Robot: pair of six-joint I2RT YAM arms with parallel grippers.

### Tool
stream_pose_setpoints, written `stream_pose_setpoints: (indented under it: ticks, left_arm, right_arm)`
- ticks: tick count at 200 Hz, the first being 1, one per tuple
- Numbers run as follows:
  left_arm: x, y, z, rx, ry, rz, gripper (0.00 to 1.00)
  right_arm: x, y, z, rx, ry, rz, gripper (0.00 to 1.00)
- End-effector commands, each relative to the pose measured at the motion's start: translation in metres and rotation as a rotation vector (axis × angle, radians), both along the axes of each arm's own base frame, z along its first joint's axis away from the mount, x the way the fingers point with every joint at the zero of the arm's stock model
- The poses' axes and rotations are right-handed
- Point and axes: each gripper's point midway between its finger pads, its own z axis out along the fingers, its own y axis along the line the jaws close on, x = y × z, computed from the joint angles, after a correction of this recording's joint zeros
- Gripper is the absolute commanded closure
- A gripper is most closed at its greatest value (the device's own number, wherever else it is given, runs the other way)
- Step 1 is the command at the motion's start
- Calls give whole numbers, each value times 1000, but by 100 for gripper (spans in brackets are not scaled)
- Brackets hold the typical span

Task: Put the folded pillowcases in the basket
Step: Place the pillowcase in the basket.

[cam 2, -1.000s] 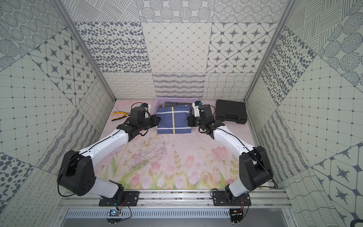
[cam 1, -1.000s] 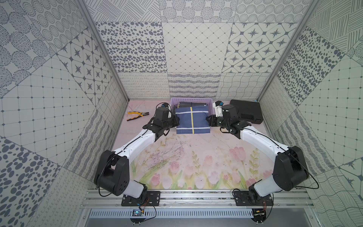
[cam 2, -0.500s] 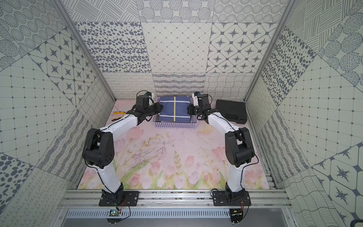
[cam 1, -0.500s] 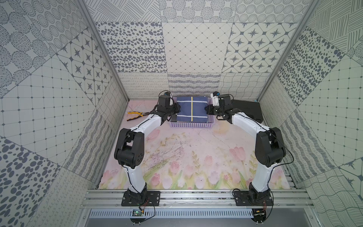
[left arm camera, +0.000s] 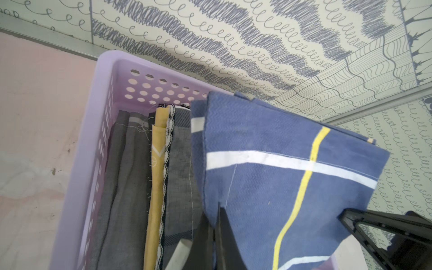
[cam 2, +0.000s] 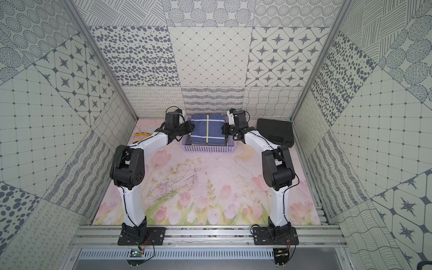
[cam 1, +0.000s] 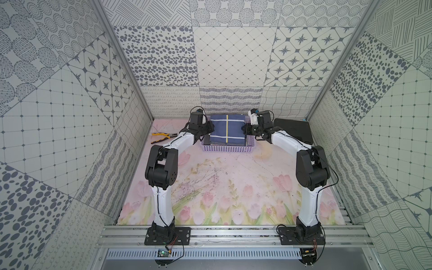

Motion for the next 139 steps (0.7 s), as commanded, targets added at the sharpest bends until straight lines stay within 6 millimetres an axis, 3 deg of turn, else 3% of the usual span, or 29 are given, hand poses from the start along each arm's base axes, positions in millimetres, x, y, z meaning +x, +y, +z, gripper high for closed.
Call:
stream_pose_setpoints:
  ticks: [1,27,39,82,126,139]
  left_arm:
    - [9,1,12,-11,-43,-20,60]
    - [7,4,22,-17,-36,-5,16]
    - [4,6,30,-16,-43,5,1]
    - [-18,12,63,-38,-75,20,1]
    - [-67,16,84,-92,-105,2,1]
    - [-84,17,87,-101,-114,-10,1]
  right_arm:
    - [14,-4,13,22,-42,-27,82]
    - [11,-10,19,23,-47,-50,48]
    - [8,-13,26,25,-55,-60,41]
    - [-12,-24,46,68,-67,-57,31]
    - [-49,-38,69,187,-72,-44,24]
    - [-63,-44,74,206,-77,-46,15]
